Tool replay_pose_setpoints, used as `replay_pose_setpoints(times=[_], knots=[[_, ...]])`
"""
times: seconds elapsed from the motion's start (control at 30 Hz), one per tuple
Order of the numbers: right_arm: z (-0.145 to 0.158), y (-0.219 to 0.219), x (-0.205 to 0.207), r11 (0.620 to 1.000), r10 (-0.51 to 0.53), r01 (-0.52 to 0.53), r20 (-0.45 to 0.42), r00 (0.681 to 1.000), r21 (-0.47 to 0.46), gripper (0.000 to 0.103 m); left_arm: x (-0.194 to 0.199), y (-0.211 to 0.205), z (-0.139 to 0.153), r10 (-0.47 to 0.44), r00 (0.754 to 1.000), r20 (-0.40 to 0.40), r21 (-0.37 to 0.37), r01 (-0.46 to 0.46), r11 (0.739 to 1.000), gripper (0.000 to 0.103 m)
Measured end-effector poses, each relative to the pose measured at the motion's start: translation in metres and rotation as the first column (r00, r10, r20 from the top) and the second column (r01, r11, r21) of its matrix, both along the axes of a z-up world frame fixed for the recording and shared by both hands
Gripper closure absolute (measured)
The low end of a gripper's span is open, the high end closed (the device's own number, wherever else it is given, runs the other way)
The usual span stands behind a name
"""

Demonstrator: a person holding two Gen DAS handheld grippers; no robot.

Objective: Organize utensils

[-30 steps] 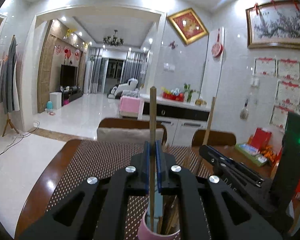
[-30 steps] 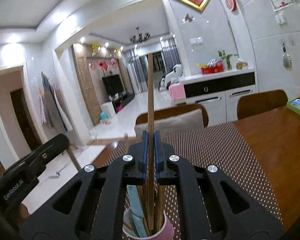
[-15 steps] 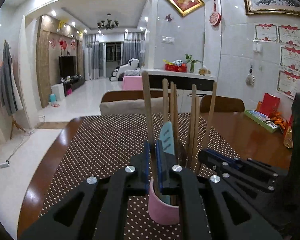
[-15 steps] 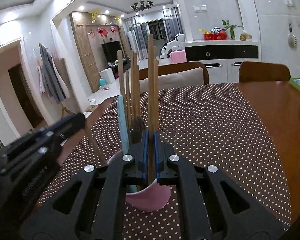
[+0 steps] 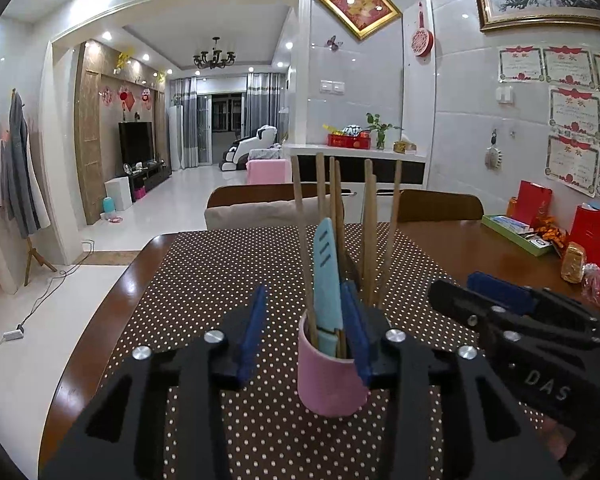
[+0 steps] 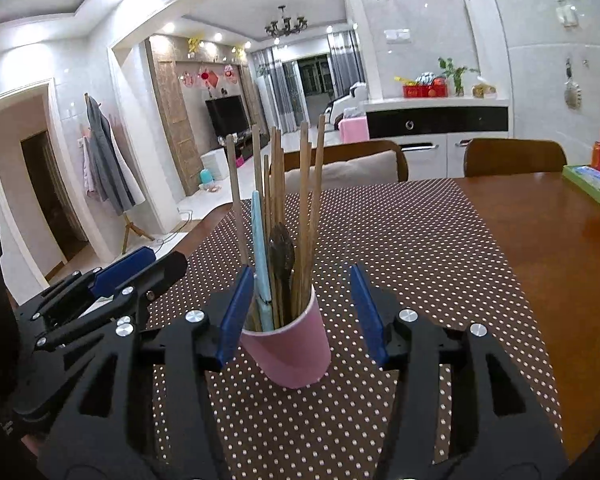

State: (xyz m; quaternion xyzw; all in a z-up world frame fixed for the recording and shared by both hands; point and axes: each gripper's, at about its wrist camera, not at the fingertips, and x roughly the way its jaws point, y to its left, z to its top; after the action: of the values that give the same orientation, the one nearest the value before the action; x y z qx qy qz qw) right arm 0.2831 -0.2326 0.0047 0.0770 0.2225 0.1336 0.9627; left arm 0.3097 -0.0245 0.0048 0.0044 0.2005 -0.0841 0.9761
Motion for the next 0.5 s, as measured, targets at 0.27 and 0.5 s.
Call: replay_pose_setpoints(times=[0.27, 0.5], knots=[[-0.001, -0.005, -0.054, 1.000, -0.012, 0.014, 0.075, 0.997, -0.016, 0.049, -0.048, 0.001, -0.010, 0.006, 0.999, 0.036, -0.007, -0.006, 1.000, 0.050], [-0.014, -0.005, -0.093, 0.997, -0.030, 0.039, 0.126, 0.992, -0.069, 0.038, -0.090, 0.002, -0.014, 0.027, 0.997, 0.070, -0.018, -0.026, 0.999, 0.039]])
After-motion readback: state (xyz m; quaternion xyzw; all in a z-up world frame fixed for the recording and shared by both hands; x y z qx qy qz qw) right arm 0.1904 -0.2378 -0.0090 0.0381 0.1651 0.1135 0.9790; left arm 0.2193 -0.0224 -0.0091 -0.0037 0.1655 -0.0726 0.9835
